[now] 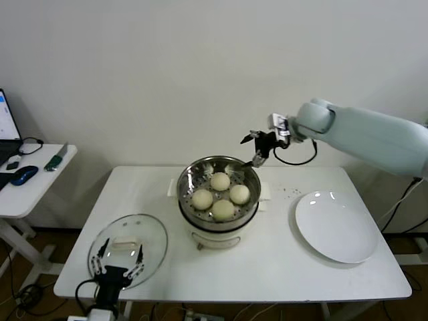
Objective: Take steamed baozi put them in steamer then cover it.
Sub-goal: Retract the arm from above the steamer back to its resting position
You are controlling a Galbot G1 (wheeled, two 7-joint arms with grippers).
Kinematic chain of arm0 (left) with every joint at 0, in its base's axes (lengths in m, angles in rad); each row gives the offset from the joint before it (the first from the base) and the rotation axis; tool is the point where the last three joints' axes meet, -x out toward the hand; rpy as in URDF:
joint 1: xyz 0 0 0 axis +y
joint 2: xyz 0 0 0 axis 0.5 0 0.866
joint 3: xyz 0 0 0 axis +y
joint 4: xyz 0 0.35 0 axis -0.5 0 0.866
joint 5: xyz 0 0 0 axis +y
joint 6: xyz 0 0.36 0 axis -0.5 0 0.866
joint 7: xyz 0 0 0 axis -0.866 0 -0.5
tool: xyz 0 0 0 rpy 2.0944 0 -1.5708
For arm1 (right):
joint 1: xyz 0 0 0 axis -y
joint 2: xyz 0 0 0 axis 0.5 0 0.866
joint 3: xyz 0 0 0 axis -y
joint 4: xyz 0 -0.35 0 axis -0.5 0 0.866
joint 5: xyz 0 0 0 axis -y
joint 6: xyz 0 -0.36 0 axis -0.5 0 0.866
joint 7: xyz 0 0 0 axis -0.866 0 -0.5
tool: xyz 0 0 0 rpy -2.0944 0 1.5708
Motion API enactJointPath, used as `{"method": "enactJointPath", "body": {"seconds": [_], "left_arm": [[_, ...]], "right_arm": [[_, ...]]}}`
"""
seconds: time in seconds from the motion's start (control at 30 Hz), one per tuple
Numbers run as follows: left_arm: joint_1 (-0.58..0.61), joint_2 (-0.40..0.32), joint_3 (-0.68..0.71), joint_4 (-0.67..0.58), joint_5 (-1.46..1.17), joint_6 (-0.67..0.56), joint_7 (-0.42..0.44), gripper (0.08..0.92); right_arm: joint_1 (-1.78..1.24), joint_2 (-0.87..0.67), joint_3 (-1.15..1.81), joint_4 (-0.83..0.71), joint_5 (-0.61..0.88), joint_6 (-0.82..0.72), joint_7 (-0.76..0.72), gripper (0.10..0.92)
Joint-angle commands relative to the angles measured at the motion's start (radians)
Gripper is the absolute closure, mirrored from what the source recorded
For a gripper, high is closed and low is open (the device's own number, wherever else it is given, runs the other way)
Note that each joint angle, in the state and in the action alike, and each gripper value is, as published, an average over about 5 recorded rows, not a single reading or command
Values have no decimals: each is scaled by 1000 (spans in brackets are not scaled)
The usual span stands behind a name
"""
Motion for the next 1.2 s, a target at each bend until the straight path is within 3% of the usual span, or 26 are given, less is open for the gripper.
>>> {"method": "enactJointPath", "body": {"seconds": [0.03,0.27,0.5,0.73,0.97,1.2], "left_arm": [[-38,6,0,6,-26,-33,-6,177],[-58,12,-6,13,-56,-60,7,177],[-62,-1,-14,26,30,-40,5,177],[-67,-1,-29,21,131,-25,14,177],[-52,10,-56,14,598,40,5,177],[-46,70,17,42,1091,211,-2,177]], "right_arm": [[-617,-342,673,187,-1,93,323,203],[-1050,-349,1068,280,-13,159,435,203],[-1491,-212,1532,352,-17,158,458,203],[-1763,-73,1794,399,-96,139,439,203],[-1943,58,1937,439,-180,131,413,203],[-2036,117,1969,472,-202,117,401,203]]}}
